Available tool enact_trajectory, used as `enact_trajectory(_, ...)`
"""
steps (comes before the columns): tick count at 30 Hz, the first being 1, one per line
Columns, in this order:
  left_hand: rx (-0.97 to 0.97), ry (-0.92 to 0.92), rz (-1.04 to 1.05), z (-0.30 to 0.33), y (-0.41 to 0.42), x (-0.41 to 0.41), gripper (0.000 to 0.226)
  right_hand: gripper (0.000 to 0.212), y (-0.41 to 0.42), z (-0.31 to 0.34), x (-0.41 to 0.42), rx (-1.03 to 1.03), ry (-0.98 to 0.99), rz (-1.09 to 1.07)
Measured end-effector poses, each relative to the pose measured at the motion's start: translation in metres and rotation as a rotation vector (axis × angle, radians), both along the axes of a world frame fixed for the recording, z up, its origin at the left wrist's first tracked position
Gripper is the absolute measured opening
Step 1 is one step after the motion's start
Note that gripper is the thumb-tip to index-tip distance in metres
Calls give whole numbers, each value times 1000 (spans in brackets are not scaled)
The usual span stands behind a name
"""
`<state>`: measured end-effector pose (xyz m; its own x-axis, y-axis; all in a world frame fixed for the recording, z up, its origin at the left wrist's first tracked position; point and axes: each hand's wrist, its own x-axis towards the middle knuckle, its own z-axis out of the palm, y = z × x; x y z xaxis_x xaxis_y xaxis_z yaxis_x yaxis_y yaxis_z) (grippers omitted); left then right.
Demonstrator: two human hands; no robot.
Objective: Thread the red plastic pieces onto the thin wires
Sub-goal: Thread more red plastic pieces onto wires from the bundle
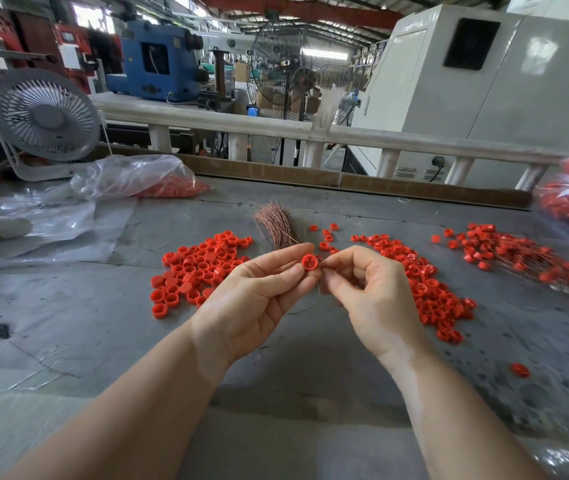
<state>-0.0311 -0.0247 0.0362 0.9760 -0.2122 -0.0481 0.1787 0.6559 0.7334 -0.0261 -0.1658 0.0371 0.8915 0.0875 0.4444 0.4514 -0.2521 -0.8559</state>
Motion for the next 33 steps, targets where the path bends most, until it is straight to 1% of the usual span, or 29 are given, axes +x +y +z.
enact_trajectory(6,3,-18,-24,1,-1,-1,23,24,-1,1,0,73,36,39)
enact_trajectory(13,1,-46,-54,0,0,-1,24,20,-3,1,0,98,69,58)
enact_trajectory(17,2,-40,-42,0,-1,-1,23,21,-3,0,1,118,64,63)
enact_trajectory(24,-2,-15,-30,0,-4,-1,22,21,-5,-2,5,36,-27,11)
enact_trajectory(33,-40,-22,-29,0,-5,-2,22,25,-5,-4,4,138,38,51)
